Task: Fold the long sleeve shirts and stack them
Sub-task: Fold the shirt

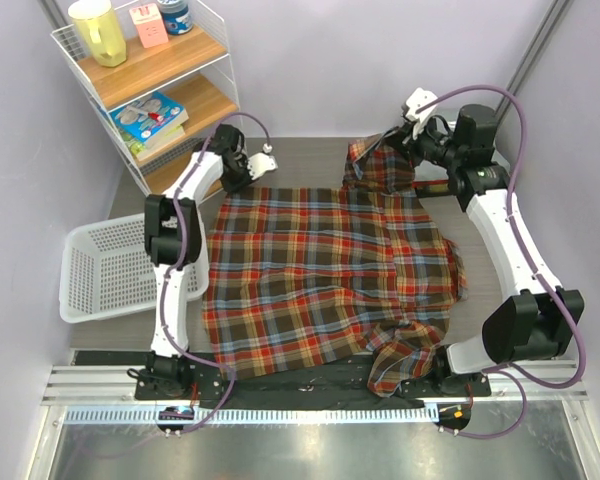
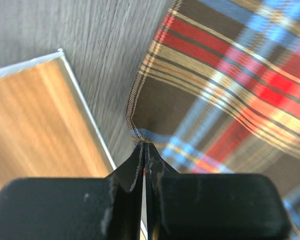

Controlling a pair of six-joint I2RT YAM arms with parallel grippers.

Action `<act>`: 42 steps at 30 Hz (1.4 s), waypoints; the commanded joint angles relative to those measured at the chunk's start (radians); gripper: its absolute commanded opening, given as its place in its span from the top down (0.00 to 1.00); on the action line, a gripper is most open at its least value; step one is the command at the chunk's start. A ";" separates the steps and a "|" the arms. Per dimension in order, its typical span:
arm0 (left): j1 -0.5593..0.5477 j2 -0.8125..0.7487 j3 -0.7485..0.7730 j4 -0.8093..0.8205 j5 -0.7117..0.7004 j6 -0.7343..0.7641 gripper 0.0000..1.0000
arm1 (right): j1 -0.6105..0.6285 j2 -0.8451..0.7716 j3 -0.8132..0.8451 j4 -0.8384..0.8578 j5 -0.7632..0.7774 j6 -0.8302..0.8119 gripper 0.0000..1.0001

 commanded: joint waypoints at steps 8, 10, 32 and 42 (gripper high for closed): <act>0.013 -0.319 -0.162 0.047 0.097 -0.017 1.00 | -0.021 -0.151 0.043 -0.011 -0.003 0.023 0.99; 0.016 -0.367 -0.193 0.030 0.114 -0.007 1.00 | -0.023 -0.176 0.041 -0.026 0.000 0.021 0.99; 0.039 -0.806 -0.636 -0.109 0.260 0.090 1.00 | -0.030 -0.546 -0.015 -0.278 0.089 -0.025 0.99; 0.034 -0.853 -0.783 -0.175 0.273 0.119 0.99 | -0.030 -0.642 -0.126 -0.384 0.059 -0.088 0.99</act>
